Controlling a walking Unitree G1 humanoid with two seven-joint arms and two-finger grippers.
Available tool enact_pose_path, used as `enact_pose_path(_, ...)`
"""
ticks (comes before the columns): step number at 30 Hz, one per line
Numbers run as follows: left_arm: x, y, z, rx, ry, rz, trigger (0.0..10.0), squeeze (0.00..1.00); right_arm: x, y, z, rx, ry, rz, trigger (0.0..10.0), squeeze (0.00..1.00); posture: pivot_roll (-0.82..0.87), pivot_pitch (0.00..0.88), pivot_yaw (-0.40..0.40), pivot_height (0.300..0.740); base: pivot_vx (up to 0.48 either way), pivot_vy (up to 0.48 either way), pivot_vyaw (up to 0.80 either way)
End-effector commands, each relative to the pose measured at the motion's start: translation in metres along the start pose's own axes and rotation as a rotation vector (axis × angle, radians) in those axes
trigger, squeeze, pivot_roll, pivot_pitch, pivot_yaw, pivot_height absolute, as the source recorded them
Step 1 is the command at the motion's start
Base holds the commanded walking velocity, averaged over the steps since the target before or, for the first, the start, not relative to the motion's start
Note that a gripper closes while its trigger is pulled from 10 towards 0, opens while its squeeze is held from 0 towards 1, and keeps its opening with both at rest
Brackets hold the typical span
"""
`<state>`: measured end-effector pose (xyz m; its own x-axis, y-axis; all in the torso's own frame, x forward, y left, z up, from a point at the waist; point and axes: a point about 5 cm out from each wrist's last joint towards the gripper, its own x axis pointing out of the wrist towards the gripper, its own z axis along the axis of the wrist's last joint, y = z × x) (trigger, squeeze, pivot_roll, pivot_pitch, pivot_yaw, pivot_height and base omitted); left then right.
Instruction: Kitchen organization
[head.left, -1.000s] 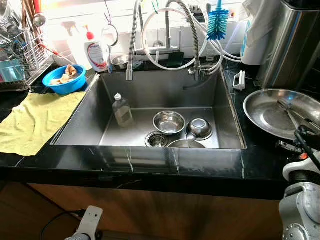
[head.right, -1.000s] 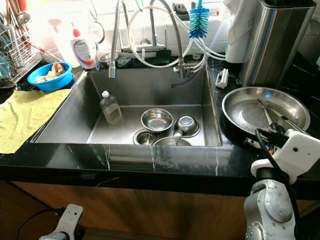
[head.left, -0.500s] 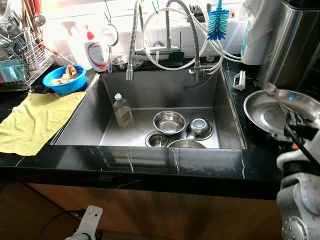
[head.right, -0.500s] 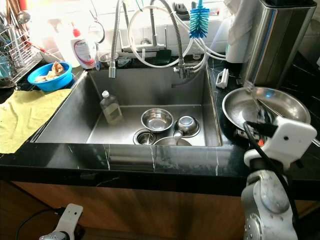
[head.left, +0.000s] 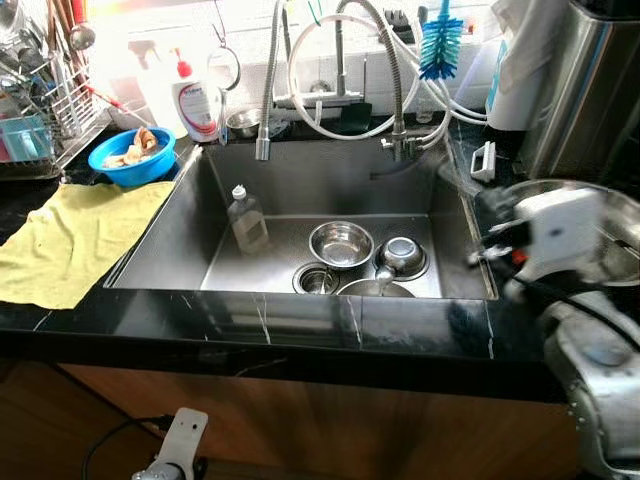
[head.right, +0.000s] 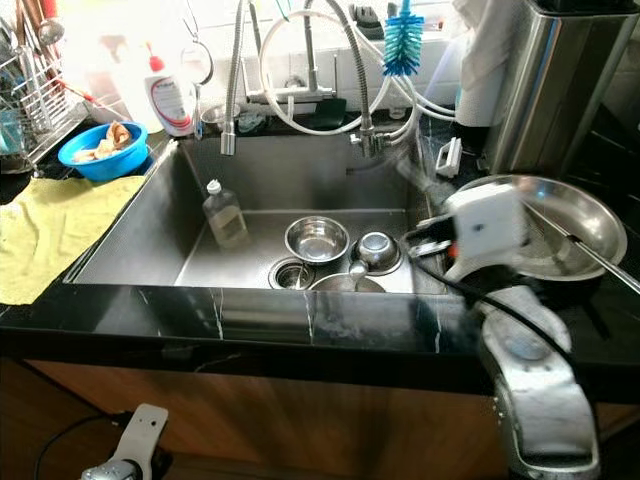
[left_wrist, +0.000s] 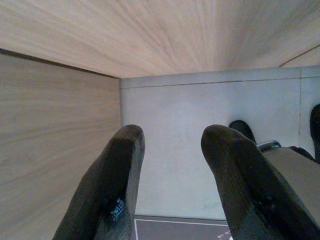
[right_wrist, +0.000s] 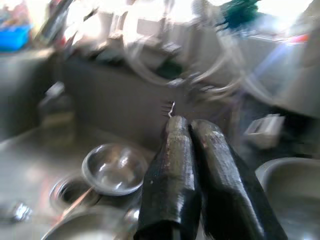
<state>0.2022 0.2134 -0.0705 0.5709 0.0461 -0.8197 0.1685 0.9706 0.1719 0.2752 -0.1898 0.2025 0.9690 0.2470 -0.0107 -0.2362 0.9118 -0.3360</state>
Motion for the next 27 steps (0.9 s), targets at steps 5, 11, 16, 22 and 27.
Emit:
enact_pose_path(5, -0.001, 0.006, -0.004, -0.009, 0.015, 0.022, 10.0, 0.00, 0.013, -0.011, -0.007, -0.004, 0.021, 0.040, 10.0, 0.00, -0.20, 0.000, 0.086, 0.740, 0.000, 0.000, 0.00)
enact_pose_path(11, -0.001, 0.007, -0.006, -0.010, 0.019, 0.025, 10.0, 0.00, 0.024, -0.019, -0.018, 0.008, 0.061, 0.052, 10.0, 0.00, -0.20, 0.000, 0.088, 0.740, 0.000, 0.000, 0.00)
enact_pose_path(16, -0.001, 0.007, -0.006, -0.014, 0.018, 0.026, 10.0, 0.00, 0.035, -0.020, -0.013, 0.036, 0.022, 0.098, 10.0, 0.00, -0.20, 0.000, 0.088, 0.740, 0.000, 0.000, 0.00)
enact_pose_path(22, -0.001, 0.008, -0.005, -0.015, 0.017, 0.029, 10.0, 0.00, 0.044, -0.023, -0.011, 0.037, 0.008, 0.106, 10.0, 0.00, -0.19, 0.000, 0.087, 0.740, 0.000, 0.000, 0.00)
enact_pose_path(27, -0.002, 0.010, -0.006, -0.013, 0.018, 0.033, 10.0, 0.00, 0.047, -0.022, -0.009, 0.050, -0.017, 0.118, 10.0, 1.00, -0.19, 0.000, 0.091, 0.740, 0.000, 0.000, 0.00)
